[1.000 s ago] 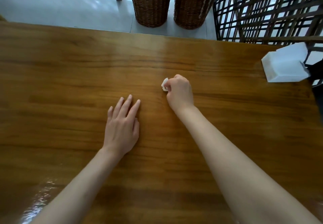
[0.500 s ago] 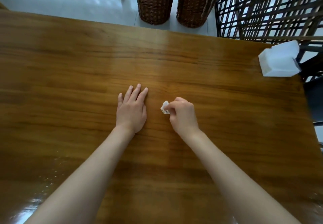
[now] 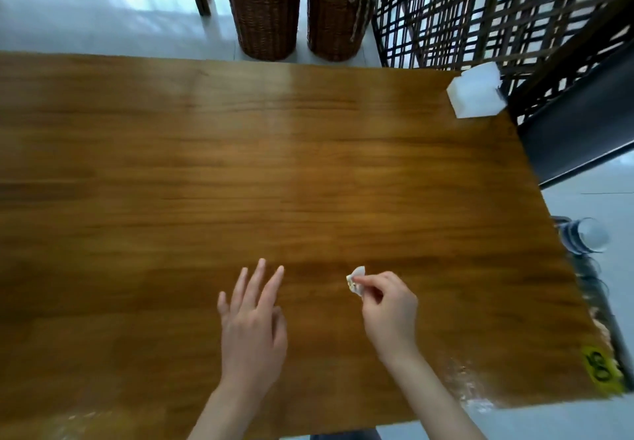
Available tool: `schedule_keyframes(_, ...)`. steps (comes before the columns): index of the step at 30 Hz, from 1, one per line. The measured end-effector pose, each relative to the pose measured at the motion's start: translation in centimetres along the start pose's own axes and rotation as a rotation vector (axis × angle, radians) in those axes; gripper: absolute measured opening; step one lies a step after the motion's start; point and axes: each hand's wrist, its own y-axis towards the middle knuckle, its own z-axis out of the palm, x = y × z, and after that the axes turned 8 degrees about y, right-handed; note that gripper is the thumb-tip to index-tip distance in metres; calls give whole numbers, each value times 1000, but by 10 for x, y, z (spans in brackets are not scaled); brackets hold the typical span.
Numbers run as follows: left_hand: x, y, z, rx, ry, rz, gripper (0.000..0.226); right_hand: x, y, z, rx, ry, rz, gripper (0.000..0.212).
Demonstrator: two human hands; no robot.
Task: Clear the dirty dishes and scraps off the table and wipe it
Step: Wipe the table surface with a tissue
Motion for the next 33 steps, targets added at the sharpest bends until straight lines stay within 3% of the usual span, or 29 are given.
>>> schedule_keyframes(11,21,-83,-55,-43,20,180,56,58,-107,-11,-115,122,-6,23)
schedule_keyframes(22,-6,-159,-75,-253,24,67,58,63,-154,-55,27,177,-167,16)
schedule_keyframes(33,-28,-244,-62,-334,71,-49,56,37,-218,-96,143,144,-243,13)
